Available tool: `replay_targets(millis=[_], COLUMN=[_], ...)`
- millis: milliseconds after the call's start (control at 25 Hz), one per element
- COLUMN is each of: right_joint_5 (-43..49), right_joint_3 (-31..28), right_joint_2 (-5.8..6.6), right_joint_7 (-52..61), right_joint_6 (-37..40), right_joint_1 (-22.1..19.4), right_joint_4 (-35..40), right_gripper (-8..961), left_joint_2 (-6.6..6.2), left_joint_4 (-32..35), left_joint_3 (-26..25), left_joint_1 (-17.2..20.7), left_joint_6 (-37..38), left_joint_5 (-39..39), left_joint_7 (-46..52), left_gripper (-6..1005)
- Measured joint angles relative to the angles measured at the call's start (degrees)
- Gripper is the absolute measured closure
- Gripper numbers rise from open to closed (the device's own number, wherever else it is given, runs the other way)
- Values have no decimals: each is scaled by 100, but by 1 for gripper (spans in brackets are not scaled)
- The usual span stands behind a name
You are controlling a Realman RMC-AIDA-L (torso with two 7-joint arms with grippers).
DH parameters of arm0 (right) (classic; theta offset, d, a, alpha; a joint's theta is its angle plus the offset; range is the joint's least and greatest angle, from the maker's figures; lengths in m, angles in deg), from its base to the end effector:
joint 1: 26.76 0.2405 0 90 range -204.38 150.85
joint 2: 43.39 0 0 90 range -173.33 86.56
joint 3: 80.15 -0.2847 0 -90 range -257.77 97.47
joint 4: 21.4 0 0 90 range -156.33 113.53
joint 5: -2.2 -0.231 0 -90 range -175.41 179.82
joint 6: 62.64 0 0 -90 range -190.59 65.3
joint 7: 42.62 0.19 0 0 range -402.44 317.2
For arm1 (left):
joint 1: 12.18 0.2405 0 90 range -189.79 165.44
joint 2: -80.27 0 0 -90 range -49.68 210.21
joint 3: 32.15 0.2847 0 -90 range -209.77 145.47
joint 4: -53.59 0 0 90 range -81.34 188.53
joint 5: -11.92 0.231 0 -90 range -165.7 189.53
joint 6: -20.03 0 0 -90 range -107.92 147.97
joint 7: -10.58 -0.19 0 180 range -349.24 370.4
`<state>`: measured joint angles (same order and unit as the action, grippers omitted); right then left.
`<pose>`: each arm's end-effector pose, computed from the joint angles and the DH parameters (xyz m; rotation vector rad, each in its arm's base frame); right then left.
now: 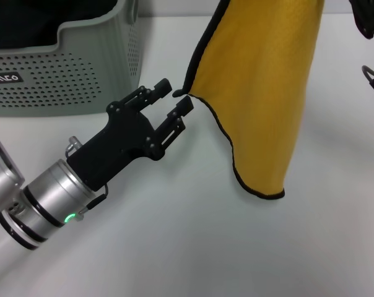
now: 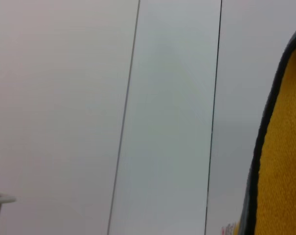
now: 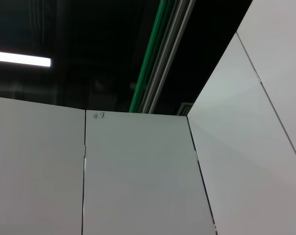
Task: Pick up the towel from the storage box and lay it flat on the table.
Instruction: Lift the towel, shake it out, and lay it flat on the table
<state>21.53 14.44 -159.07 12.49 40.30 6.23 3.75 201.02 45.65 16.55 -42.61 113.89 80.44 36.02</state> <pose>0.1322 0.3631 0.0031 -2.1531 0.0862 1.9467 -0.2574 0.3198 -0.1125 -2.1593 -0.4011 -1.2243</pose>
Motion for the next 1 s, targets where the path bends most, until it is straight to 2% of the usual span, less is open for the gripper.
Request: replay_targets(millis=[520, 720, 1000], right_joint_5=[0, 4, 4], right_joint_3=[68, 68, 68], right_joint_2=[-15, -16, -24], right_joint_7=[9, 9, 17], right_joint_6=[-56, -33, -22], right_joint_1=[-23, -34, -45], right_joint_4=[-68, -72, -73], right_gripper=[946, 946, 946], left_joint_2=[0, 0, 0], left_joint_4=[-111, -111, -111], left_joint_3=[-1, 16, 6], left_joint_1=[-95, -83, -123], left_joint_6=[132, 143, 149], left_joint_5=[103, 123, 314], left_joint_7=[-4, -4, 0], left_gripper=[537, 602, 898])
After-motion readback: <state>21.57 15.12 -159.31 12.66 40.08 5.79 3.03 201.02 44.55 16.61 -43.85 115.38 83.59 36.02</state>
